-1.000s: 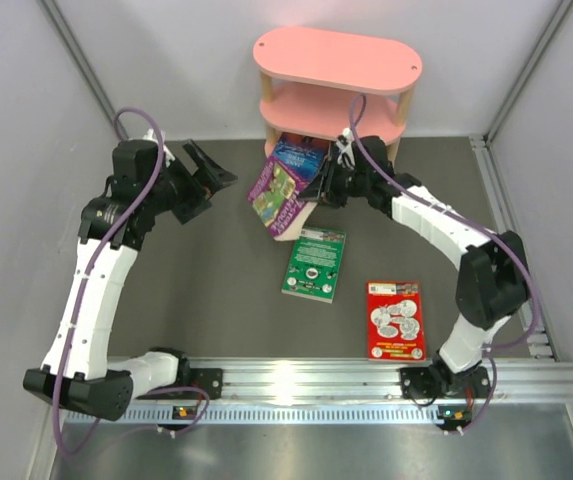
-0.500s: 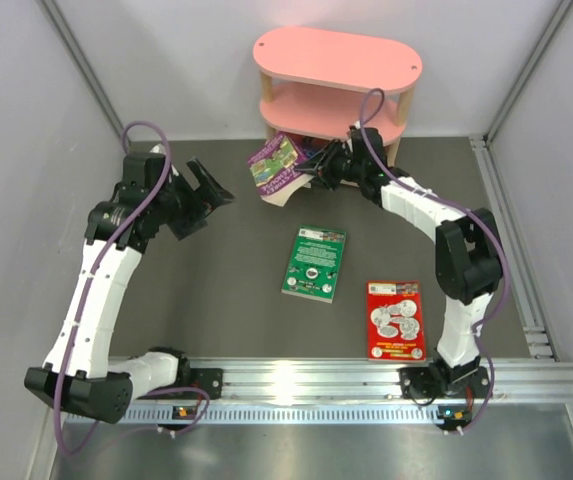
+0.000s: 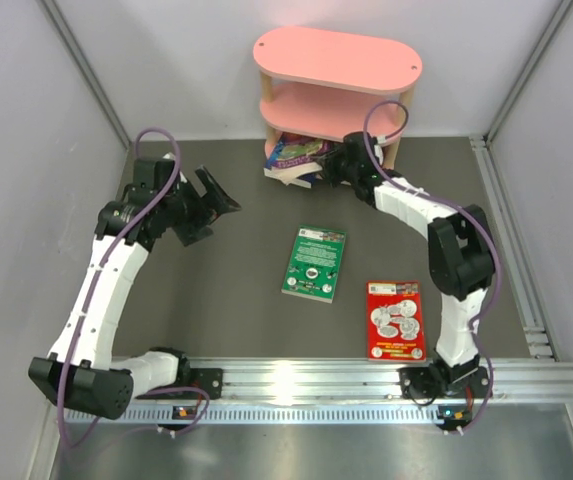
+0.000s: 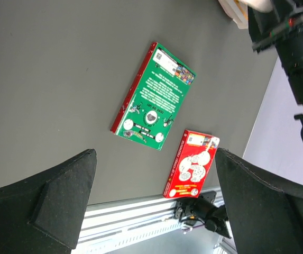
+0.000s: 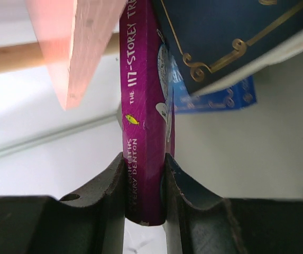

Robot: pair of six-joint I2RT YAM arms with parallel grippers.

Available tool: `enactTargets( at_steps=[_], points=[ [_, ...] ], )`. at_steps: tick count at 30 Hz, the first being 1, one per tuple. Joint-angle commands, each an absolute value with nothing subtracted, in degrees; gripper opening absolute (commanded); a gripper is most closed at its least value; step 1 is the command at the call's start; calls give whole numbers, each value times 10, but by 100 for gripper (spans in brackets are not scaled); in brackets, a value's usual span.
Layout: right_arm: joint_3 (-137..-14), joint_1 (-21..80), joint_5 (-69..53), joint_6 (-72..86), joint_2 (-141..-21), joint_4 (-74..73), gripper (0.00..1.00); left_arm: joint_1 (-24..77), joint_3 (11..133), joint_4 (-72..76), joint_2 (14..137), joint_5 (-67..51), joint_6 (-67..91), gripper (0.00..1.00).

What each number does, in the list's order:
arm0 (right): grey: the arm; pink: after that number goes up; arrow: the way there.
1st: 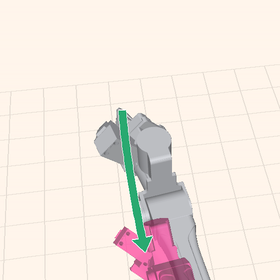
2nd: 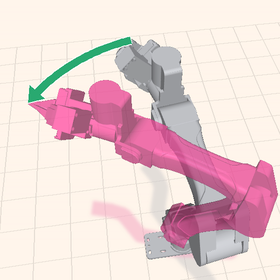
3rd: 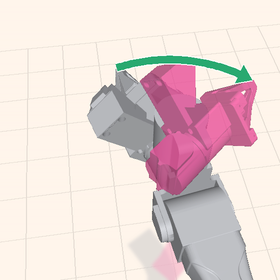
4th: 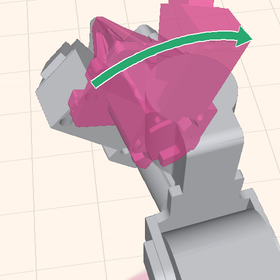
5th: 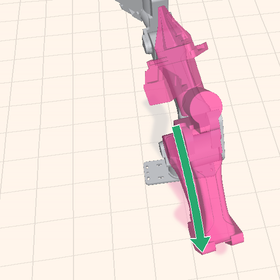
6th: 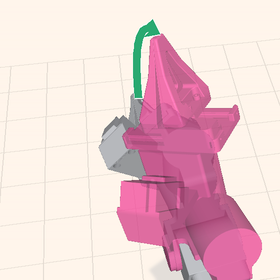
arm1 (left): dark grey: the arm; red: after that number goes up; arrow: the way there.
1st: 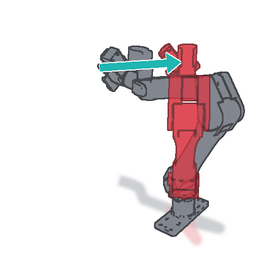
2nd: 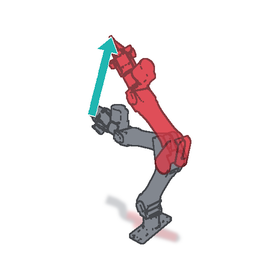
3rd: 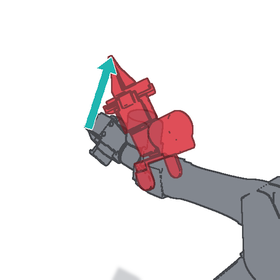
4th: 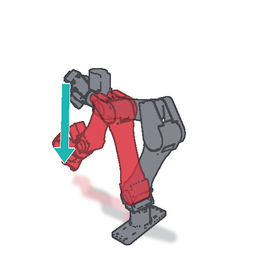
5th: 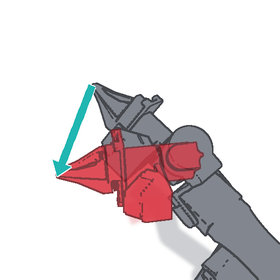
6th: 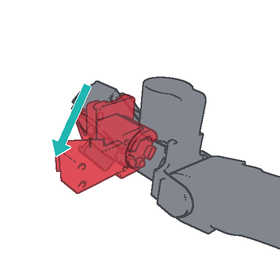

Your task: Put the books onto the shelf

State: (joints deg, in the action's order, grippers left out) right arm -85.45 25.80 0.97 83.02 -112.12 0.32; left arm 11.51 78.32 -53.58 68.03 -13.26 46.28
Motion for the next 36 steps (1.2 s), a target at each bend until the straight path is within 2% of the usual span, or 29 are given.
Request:
enactTargets(
  at_steps=[1, 9, 24, 27, 28, 30, 31, 36],
  points=[
    [-925, 279, 93, 884, -1156, 35, 0, 113, 774, -508, 675, -145, 451, 99],
    [-1081, 348, 196, 922, -1254, -51, 0, 112, 747, -512, 658, -142, 447, 99],
    [-1132, 340, 218, 956, -1330, -105, 1, 93, 712, -519, 654, -137, 410, 99],
    [-1147, 331, 194, 951, -1347, -105, 12, 91, 709, -511, 665, -145, 409, 99],
    [-1150, 330, 191, 951, -1352, -104, 22, 90, 708, -508, 669, -147, 407, 99],
    [-1157, 324, 186, 949, -1360, -102, 31, 88, 708, -506, 678, -151, 406, 99],
    [-1160, 323, 184, 949, -1363, -100, 41, 87, 708, -505, 681, -150, 404, 99],
    [-1177, 311, 141, 957, -1383, -96, 68, 82, 708, -499, 692, -160, 399, 99]
  ],
)
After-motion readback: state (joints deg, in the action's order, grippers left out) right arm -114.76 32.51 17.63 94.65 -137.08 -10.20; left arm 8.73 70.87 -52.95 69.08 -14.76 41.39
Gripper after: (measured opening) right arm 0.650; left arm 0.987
